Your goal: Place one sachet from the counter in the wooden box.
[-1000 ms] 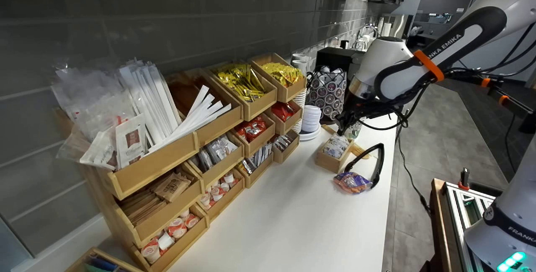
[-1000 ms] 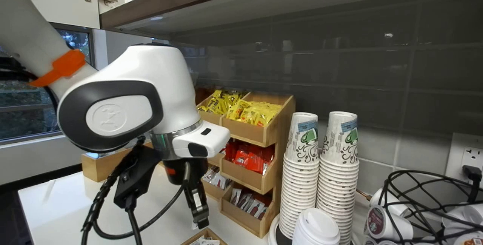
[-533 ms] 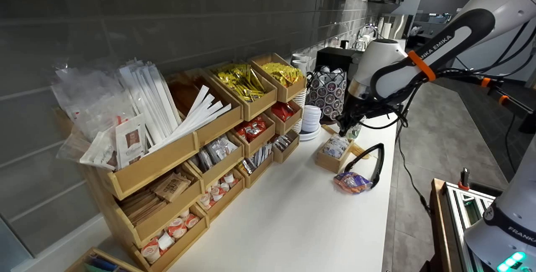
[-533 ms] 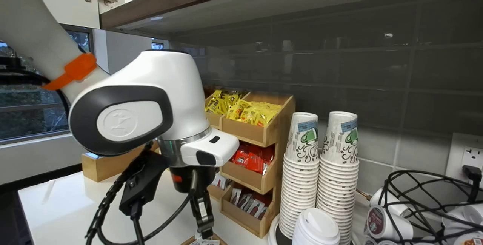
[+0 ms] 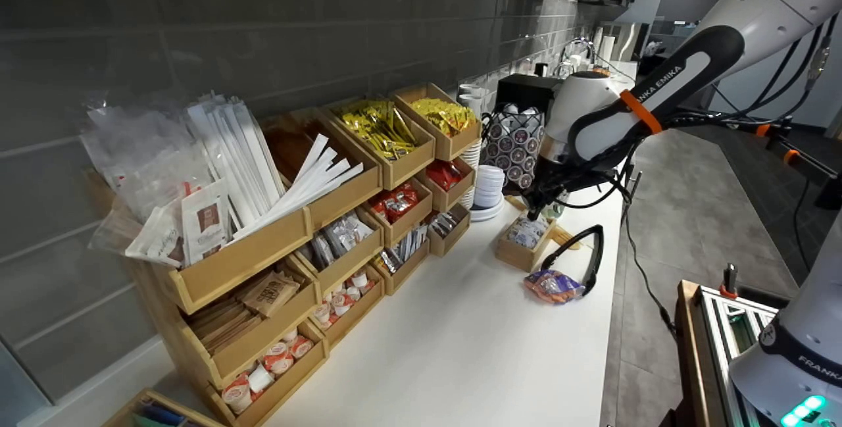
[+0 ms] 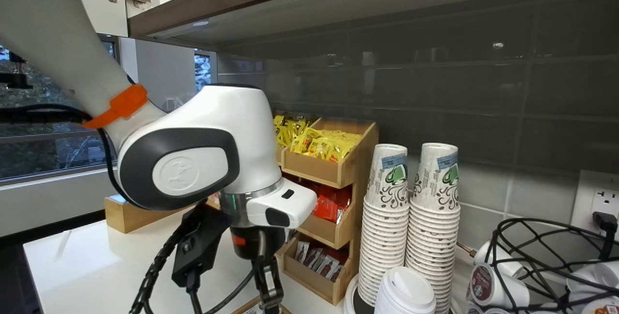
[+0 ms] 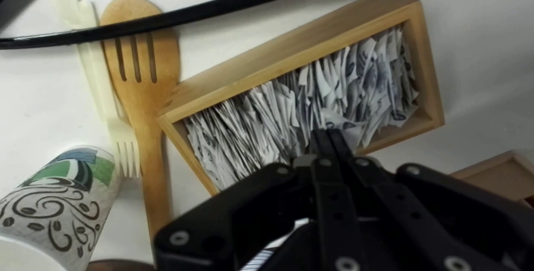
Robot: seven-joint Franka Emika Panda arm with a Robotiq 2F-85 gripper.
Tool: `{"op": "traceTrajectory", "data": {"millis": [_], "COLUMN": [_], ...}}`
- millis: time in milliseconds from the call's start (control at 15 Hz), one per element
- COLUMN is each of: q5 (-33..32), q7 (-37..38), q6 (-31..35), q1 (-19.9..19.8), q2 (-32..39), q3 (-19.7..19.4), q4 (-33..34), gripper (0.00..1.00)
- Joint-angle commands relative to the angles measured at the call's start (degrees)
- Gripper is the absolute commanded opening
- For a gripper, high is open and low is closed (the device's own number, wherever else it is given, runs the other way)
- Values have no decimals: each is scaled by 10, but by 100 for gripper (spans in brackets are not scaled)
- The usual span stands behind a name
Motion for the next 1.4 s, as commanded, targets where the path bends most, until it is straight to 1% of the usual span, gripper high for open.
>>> {"op": "traceTrajectory", "data": {"millis": [0, 600, 667, 933, 1133, 1267, 1333], "q5": [12, 26, 26, 40, 52, 58, 59], "q7": [-7, -15, -14, -23, -31, -34, -36], "q6": [-8, 1, 1, 6, 6, 6, 6], "q1": [15, 34, 36, 39, 41, 42, 42], "q2": [25, 50, 51, 46, 37, 29, 25], "q3": [-7, -4, -4, -3, -2, -2, -2], "q4": [19, 26, 26, 24, 22, 20, 20], "gripper": [1, 1, 20, 48, 73, 86, 95]}}
